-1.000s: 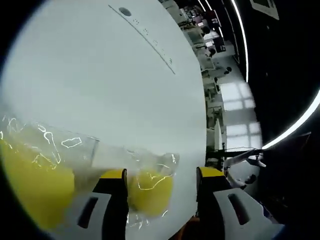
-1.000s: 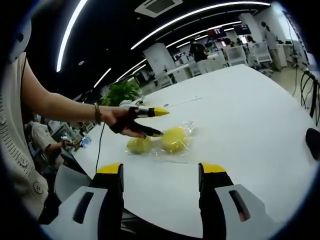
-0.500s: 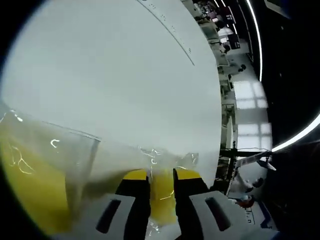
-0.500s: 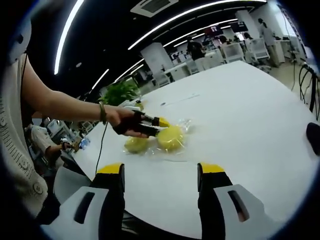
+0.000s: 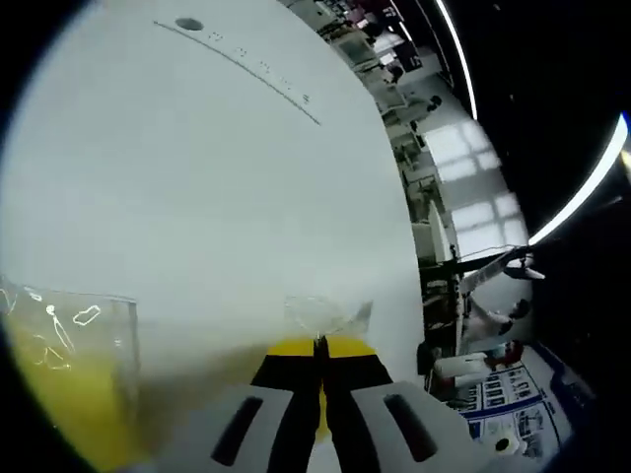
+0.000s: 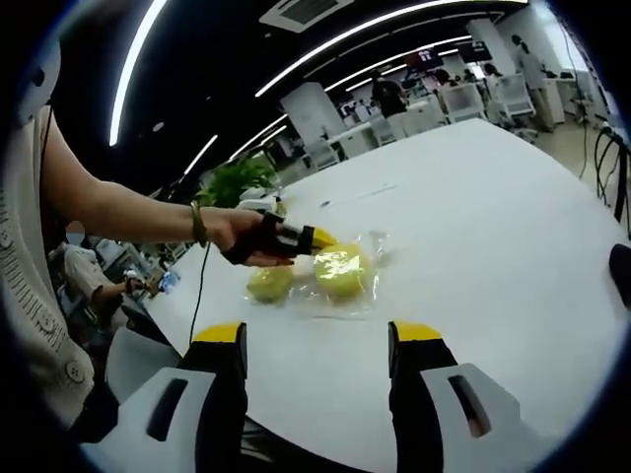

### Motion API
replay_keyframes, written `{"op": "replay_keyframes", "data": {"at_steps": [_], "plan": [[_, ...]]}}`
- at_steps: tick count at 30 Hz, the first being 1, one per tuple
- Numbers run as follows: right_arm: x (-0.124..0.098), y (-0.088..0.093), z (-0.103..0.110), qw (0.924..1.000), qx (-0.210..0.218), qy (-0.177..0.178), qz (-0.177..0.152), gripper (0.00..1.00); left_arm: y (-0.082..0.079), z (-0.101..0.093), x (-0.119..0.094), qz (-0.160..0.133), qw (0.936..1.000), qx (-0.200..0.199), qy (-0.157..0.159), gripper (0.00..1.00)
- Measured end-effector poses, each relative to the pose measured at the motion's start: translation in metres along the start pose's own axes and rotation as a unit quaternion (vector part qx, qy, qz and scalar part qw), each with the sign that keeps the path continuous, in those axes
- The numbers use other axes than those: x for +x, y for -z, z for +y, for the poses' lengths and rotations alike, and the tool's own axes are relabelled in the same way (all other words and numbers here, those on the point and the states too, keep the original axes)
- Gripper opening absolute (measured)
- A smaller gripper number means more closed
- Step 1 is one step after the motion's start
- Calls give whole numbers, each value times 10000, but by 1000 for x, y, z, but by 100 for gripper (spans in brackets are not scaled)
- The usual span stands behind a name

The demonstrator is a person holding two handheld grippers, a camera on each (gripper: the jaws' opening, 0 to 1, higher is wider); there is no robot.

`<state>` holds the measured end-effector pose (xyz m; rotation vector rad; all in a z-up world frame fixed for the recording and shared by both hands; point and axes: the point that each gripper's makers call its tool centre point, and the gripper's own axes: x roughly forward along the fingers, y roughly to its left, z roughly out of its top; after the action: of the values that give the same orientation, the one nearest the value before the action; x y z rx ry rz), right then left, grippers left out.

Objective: Compare the silicone blocks by pressing each to a similar depth, holding the contact briefly, and releasing to observe deformation and rebound differences across the visible hardness samples.

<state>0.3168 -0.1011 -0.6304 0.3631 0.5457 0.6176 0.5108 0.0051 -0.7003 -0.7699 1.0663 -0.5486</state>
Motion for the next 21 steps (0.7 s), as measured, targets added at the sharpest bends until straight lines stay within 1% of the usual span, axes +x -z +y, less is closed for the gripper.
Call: {"op": "replay_keyframes", "data": {"at_steps": [1,2,3,4,5,6,8,10,11,15,16,17,21], "plan": [[0,0,0,10000,-4,-3,-2,53,1,-2,-1,29,10000,52,-18,0],[0,-1,1,10000,-19,-12,-7,53,1,-8,-3,28,9995,308,74,0],[-1,-1,2,10000,-31,-17,-4,53,0,-12,-4,-19,9990,436,130,0],[-1,-2,4,10000,-55,-20,-8,53,1,-16,-7,-25,9988,469,135,0],[-2,-2,4,10000,-65,-18,-16,53,1,-21,-8,-75,9983,527,218,0],[-2,-3,5,10000,-69,-19,-33,53,2,-25,-11,-62,9979,598,251,0],[-4,-4,7,9999,-92,-21,-47,53,2,-32,-14,-144,9952,925,283,0],[-5,-5,9,9999,-143,-25,-48,53,5,-39,-17,-132,9948,954,341,0],[-6,-5,10,9999,-160,-29,-53,53,7,-45,-19,-130,9936,1044,413,0],[-9,-7,14,9997,-227,-32,-80,53,15,-58,-26,-126,9901,1290,535,0],[-10,-8,16,9997,-236,-35,-87,53,18,-61,-30,-141,9901,1290,537,0],[-11,-9,17,9996,-254,-38,-98,53,20,-64,-32,-151,9891,1352,565,0],[-14,-12,24,9992,-369,-58,-110,53,33,-77,-46,-77,9812,1798,702,0]]}}
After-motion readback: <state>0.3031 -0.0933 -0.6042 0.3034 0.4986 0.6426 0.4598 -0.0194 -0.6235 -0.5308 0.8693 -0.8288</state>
